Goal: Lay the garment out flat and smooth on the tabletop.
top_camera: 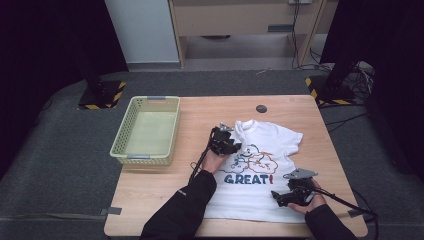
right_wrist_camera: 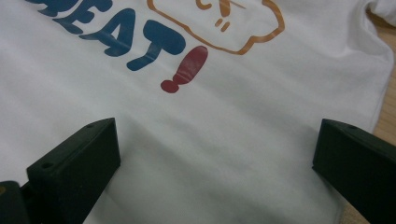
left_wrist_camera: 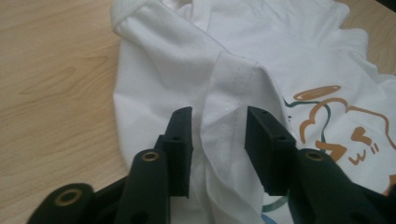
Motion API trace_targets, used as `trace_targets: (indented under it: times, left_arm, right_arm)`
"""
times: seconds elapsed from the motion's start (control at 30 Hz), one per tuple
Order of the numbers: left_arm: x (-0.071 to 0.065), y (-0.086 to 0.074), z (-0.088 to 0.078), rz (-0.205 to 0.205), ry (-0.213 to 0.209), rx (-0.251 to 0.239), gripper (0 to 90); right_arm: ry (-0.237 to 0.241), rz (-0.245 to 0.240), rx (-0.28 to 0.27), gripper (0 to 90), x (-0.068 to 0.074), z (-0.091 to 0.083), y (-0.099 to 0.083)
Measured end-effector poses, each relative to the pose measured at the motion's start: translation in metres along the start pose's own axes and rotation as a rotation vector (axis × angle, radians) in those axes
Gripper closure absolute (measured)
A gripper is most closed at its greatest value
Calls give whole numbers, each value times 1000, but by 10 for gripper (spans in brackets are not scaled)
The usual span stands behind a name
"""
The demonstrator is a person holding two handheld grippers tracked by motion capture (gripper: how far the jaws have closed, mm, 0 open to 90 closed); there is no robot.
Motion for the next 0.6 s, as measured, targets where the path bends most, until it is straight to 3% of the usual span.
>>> trace_targets:
  times: [0.27, 0.47, 0.6]
  left_arm:
    - [-6, -4, 2, 20, -18, 36, 858]
    - [-10, -2, -2, 35, -13, 31, 885]
    - [-11, 4, -14, 43, -5, -14, 888]
  right_arm:
    - [0, 1, 0, 7, 0, 0, 0]
    - [1, 0, 1, 7, 0, 0, 0]
    - [1, 0, 1, 7, 0, 0, 0]
Point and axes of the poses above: each handheld gripper's, and its own axes: z roughly forward along the jaws, y roughly out of its top, x roughly to its left, the point moved 5 cm from there along z, roughly forward along the jaws, and after that the axes turned 3 degrees about x, right-handed, at the moved point
